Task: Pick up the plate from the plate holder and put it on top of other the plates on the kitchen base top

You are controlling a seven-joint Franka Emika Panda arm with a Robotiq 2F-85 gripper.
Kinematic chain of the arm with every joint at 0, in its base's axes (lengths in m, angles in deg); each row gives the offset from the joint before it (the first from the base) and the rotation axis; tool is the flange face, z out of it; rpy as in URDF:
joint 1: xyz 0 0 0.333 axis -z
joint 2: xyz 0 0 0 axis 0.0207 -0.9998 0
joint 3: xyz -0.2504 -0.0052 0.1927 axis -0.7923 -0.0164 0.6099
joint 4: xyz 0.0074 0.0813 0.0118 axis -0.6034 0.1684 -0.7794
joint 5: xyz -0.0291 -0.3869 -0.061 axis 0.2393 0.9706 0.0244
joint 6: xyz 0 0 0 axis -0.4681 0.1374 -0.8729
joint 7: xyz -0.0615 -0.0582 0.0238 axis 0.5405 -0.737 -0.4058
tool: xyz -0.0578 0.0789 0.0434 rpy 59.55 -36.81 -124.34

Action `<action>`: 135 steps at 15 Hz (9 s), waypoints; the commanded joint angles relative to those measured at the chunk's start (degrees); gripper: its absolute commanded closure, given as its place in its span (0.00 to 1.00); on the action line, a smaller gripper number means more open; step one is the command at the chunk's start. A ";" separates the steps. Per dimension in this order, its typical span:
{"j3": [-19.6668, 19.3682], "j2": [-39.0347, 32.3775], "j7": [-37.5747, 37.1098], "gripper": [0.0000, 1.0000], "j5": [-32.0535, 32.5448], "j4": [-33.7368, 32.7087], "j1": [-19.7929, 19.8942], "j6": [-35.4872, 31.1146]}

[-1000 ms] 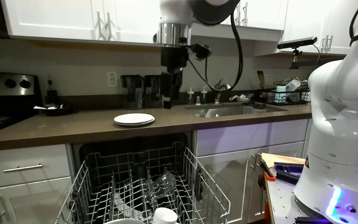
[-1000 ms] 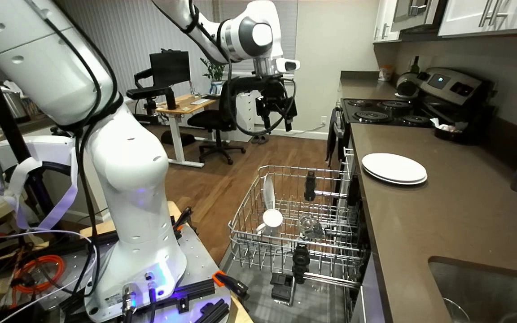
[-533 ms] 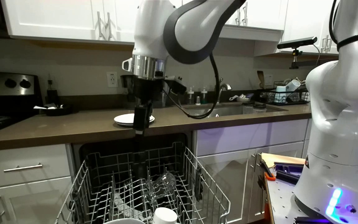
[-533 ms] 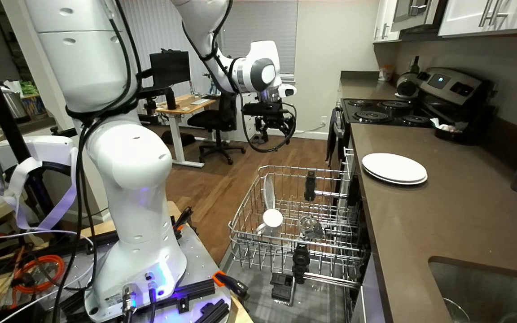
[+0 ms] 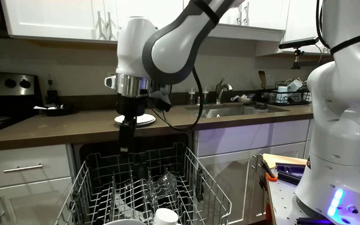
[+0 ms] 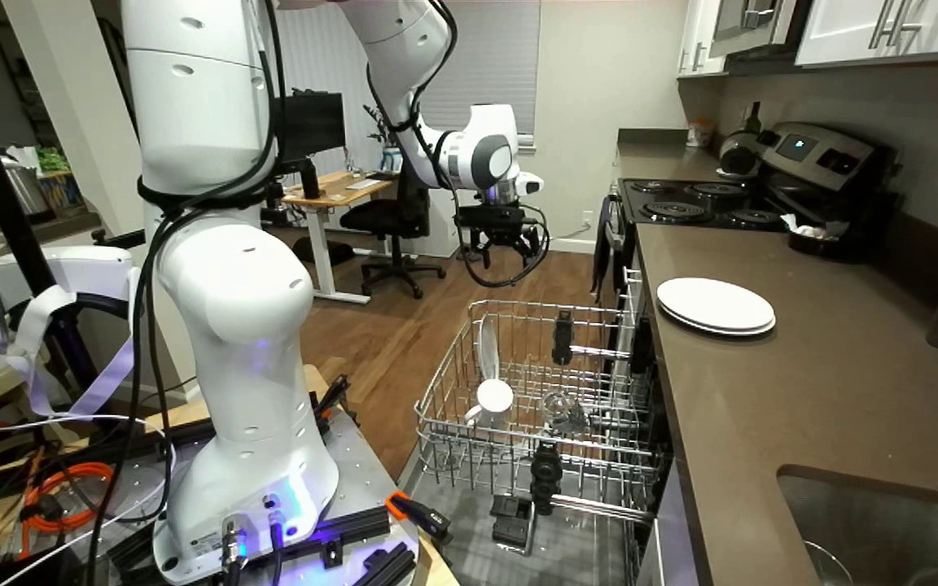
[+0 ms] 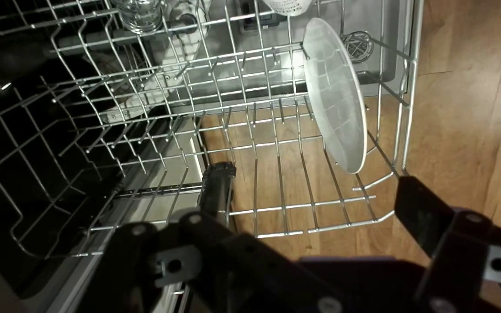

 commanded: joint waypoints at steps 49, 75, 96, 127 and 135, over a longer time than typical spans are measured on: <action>6.94 -36.27 16.54 0.95 -4.00 -27.53 3.30 9.78; -2.03 1.48 -27.29 0.91 35.34 -10.35 -11.07 21.08; -6.25 -18.82 -46.46 0.91 63.71 -35.12 -4.51 42.10; -13.12 -42.27 -43.60 0.93 60.19 -61.76 1.03 39.30; -13.21 -42.43 -41.65 0.93 59.96 -61.14 0.78 40.03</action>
